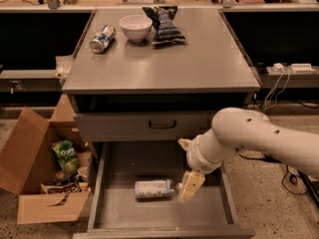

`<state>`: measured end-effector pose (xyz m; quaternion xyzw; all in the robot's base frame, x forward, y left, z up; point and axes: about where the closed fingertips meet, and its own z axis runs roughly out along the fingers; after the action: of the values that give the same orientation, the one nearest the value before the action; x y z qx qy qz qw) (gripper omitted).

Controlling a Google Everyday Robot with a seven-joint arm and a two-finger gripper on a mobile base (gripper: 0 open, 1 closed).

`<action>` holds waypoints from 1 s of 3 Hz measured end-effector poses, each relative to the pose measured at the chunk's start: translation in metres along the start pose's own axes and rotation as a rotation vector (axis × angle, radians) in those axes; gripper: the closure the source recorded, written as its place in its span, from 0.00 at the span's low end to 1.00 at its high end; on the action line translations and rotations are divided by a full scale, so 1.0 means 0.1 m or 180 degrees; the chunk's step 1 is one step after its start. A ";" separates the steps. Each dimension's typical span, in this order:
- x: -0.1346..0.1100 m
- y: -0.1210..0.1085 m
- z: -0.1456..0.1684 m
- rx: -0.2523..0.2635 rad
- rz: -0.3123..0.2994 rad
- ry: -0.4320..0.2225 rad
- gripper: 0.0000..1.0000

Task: Pick blue plastic bottle from middle drawer and place on counter

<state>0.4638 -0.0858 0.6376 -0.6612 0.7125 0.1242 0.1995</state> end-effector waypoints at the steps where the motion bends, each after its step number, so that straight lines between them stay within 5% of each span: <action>1: 0.02 -0.04 0.51 -0.0062 -0.0012 -0.0061 0.00; 3: 0.23 -0.14 1.57 -0.0228 0.0089 -0.0274 0.00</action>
Offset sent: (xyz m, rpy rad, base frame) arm 0.0323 0.0544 -0.1662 0.1128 0.0895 0.0278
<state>0.4952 -0.0383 0.4892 -0.6519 0.7075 0.1807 0.2045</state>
